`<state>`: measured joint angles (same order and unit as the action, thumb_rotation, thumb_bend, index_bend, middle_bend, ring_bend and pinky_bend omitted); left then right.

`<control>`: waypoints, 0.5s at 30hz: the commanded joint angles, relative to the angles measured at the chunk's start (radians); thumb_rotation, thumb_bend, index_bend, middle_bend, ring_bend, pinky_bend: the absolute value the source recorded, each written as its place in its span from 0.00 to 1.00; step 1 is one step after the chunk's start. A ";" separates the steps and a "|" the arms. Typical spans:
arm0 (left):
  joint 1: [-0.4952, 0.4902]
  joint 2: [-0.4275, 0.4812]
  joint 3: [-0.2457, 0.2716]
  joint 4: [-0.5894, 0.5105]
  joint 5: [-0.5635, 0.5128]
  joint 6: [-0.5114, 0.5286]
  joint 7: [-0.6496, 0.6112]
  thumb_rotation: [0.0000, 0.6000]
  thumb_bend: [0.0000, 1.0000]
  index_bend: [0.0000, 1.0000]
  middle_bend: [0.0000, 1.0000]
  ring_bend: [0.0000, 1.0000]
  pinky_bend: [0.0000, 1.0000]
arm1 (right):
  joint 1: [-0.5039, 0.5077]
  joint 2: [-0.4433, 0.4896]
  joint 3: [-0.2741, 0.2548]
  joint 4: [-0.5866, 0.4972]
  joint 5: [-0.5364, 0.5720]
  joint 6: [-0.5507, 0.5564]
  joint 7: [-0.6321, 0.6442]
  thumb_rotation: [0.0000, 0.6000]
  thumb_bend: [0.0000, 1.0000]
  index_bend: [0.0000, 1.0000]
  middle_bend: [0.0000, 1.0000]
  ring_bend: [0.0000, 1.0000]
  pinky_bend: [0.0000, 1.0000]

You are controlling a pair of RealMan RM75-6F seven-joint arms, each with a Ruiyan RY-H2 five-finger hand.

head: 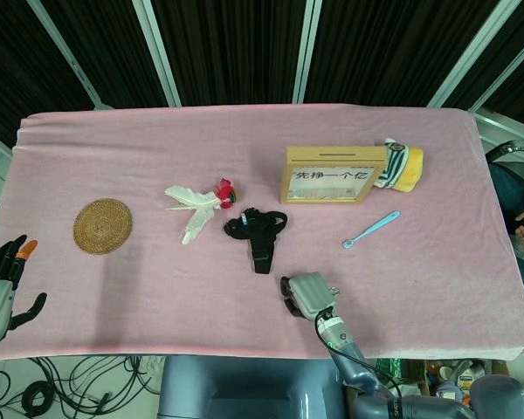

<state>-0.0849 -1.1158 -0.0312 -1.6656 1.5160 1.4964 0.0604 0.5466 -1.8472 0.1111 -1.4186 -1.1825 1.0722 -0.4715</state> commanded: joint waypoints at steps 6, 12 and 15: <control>0.000 0.001 0.000 -0.001 0.000 0.000 0.001 1.00 0.33 0.05 0.00 0.00 0.01 | 0.001 -0.003 0.005 0.005 -0.003 0.002 0.009 1.00 0.37 0.52 0.77 0.85 0.93; 0.001 0.001 0.001 -0.002 0.000 -0.001 -0.001 1.00 0.33 0.05 0.00 0.00 0.01 | 0.000 0.001 0.006 0.003 -0.004 0.004 0.009 1.00 0.37 0.52 0.77 0.85 0.93; 0.001 0.001 0.001 -0.002 -0.001 -0.002 -0.001 1.00 0.33 0.05 0.00 0.00 0.01 | -0.001 0.002 0.007 -0.001 -0.005 0.007 0.010 1.00 0.36 0.52 0.77 0.85 0.93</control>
<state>-0.0844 -1.1146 -0.0299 -1.6674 1.5154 1.4947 0.0591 0.5460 -1.8449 0.1182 -1.4192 -1.1873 1.0789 -0.4614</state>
